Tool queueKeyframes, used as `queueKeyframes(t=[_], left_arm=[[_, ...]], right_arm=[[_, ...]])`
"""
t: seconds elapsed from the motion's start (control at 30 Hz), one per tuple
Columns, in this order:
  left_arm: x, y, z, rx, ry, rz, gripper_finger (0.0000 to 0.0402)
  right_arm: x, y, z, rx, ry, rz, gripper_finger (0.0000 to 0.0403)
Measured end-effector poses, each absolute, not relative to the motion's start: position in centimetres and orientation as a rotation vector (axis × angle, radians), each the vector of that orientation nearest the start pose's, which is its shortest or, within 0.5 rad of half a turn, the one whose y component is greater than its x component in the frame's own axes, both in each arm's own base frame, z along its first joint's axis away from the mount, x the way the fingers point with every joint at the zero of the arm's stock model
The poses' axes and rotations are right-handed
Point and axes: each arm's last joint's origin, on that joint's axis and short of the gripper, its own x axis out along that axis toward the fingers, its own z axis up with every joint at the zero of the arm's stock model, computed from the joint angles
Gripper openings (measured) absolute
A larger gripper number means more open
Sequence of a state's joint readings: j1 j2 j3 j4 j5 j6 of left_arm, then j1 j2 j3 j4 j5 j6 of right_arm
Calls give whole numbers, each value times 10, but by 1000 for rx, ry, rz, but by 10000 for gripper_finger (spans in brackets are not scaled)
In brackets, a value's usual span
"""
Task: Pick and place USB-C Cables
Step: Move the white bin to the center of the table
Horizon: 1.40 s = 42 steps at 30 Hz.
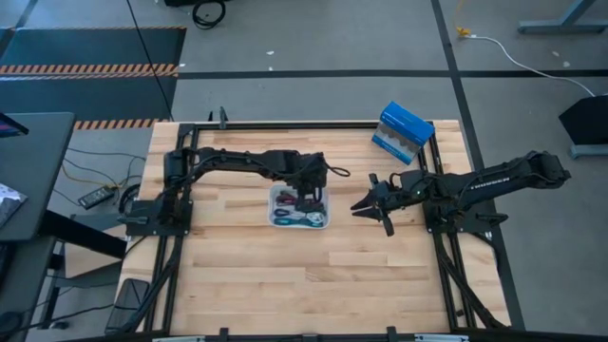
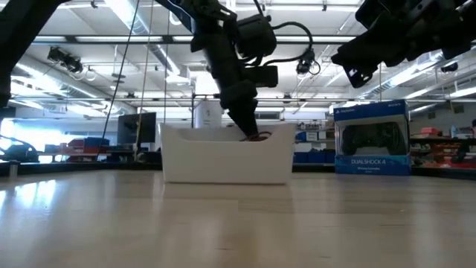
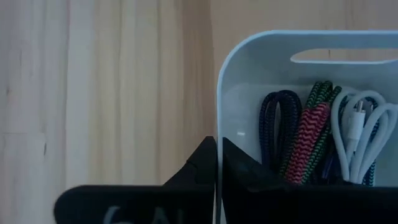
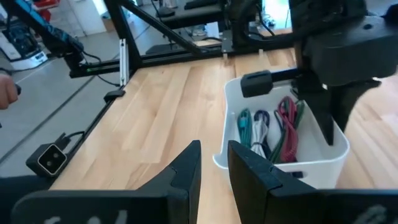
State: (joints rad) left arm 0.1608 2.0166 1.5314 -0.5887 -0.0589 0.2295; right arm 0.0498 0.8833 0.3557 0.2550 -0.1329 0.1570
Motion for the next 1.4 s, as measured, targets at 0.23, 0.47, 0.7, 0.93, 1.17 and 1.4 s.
queueKeyframes(t=[0.23, 0.47, 0.7, 0.93, 1.17, 1.4], left_arm=[[419, 79, 197, 103, 1068, 114, 8], [419, 84, 195, 84, 1066, 111, 8], [425, 81, 183, 68, 1061, 54, 9], [427, 81, 179, 73, 1065, 59, 9], [426, 86, 179, 91, 1065, 73, 11], [427, 90, 180, 105, 1048, 93, 12]], right_arm=[[187, 13, 210, 138, 284, 165, 85], [187, 13, 210, 130, 282, 166, 85], [187, 13, 210, 136, 280, 164, 85], [187, 13, 210, 138, 281, 164, 85], [187, 13, 210, 138, 280, 164, 85], [187, 13, 210, 138, 280, 164, 85]])
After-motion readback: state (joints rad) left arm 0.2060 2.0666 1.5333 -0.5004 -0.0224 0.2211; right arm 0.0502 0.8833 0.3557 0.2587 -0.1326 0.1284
